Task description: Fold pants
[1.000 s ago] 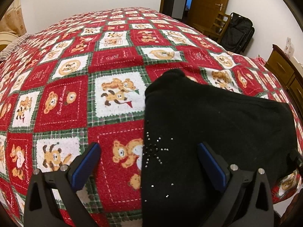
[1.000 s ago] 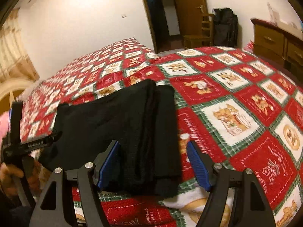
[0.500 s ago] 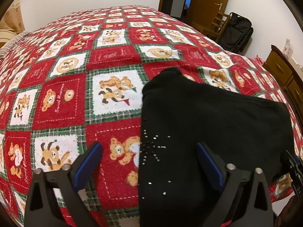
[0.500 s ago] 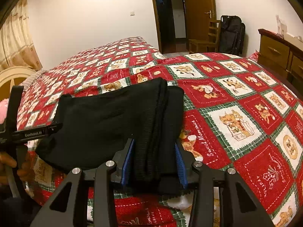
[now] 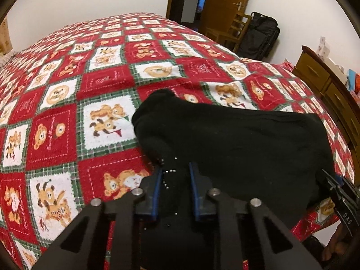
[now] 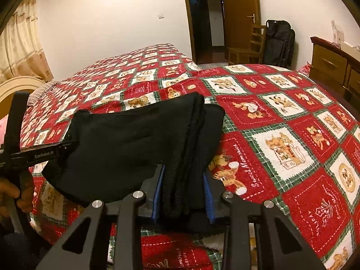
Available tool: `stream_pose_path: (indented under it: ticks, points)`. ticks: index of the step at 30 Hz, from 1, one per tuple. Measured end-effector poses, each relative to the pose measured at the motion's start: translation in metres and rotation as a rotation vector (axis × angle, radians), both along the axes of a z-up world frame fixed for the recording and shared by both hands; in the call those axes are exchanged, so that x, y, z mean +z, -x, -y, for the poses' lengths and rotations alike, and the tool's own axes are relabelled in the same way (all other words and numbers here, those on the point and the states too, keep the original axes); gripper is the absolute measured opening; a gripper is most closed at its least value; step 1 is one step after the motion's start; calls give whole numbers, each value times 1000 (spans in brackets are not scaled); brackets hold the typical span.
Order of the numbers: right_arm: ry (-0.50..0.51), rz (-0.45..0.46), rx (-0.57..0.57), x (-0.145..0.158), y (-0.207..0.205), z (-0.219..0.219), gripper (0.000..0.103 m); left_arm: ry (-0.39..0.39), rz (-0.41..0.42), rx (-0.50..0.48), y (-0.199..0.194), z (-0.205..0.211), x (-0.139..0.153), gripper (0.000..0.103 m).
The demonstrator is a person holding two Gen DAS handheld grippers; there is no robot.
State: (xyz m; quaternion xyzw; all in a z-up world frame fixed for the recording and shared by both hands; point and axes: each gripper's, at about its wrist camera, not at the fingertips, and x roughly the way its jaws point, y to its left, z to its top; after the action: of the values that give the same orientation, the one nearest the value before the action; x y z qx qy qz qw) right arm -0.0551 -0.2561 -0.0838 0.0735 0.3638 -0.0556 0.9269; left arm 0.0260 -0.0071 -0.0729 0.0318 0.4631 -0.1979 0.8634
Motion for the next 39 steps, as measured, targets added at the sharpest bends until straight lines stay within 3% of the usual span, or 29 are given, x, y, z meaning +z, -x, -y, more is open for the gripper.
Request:
stream_pose_path:
  ticks: [5,13,21,27,39]
  points:
    - [15,7,-4,1,0,-1,30,-31,29,-5,3,6,3,15]
    - [52,15,7,3,1,-7,30,-76,56,-3,5,12,3,15]
    - [62,85,32,19,4,-10,29,-70,113,-11,10,14,22,14]
    - [-2,100,18,26,-4,3,29,-31,111,-6,2,9,31,13]
    - [8,135,40,40,-22,0,28,-10,154,-2,-3,9,48,13]
